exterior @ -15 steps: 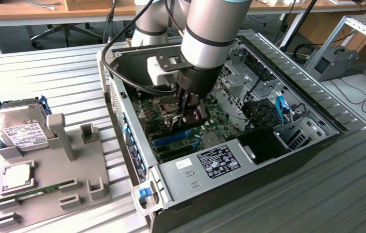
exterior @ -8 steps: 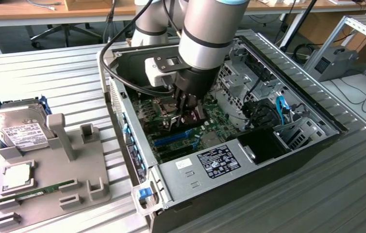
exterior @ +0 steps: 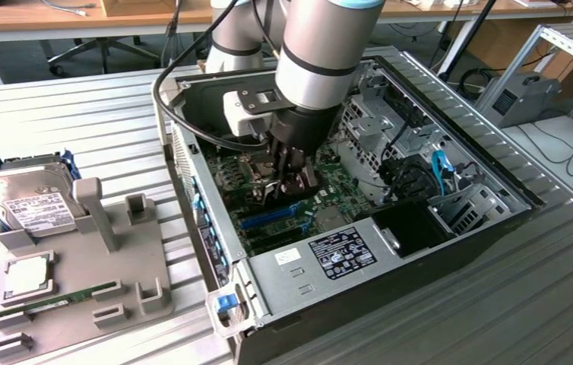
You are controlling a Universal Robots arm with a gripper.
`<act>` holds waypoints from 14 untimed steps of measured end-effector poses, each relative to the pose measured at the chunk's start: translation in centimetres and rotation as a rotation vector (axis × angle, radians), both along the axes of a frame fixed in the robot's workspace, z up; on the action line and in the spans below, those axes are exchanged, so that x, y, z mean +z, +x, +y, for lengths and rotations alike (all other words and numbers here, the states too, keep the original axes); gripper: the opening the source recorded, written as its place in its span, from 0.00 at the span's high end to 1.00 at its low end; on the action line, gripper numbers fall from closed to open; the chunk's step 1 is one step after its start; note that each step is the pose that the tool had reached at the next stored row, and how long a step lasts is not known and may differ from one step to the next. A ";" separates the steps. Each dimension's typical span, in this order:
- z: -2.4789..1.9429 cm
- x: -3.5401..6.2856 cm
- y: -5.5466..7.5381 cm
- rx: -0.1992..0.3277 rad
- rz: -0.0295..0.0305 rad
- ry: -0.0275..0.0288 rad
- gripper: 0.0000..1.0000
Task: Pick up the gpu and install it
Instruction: 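Insert the gpu into the slot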
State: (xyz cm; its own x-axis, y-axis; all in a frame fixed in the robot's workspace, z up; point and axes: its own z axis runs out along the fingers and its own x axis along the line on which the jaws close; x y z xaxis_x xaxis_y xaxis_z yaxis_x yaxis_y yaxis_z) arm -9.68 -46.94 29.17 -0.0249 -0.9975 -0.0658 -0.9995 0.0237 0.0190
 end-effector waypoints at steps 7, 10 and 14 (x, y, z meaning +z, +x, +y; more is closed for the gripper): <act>-0.02 -0.31 0.0 0.000 -0.0001 -0.0275 0.74; -0.01 -0.43 0.1 -0.001 0.0044 -0.0419 0.74; 0.02 -0.60 0.2 -0.002 0.0135 -0.0620 0.74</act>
State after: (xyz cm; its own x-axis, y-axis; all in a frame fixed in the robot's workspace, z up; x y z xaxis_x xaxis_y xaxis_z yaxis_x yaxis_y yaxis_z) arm -9.45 -46.92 28.57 -0.0273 -0.9996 -0.0035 -0.9991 0.0272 0.0310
